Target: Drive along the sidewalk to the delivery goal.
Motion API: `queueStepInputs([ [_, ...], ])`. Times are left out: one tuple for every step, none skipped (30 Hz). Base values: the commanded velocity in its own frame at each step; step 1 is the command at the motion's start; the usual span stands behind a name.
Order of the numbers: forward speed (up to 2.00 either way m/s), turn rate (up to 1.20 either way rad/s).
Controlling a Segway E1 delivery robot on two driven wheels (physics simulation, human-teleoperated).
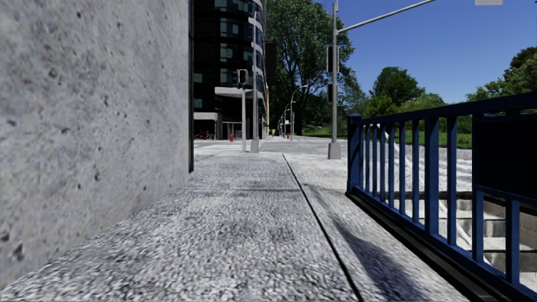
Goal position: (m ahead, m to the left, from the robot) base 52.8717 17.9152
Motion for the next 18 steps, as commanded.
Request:
queueStepInputs([
  [2.0, 0.0],
  [2.0, 0.0],
  [2.0, 0.0],
  [2.0, 0.03],
  [2.0, 0.08],
  [2.0, 0.08],
  [2.0, 0.11],
  [2.0, 0.11],
  [2.0, 0.12],
  [2.0, 0.12],
  [2.0, 0.12],
  [2.0, 0.12],
  [2.0, 0.12],
  [2.0, 0.12],
  [2.0, 0.12],
  [2.0, 0.12],
  [2.0, 0.12],
  [2.0, 0.12],
])
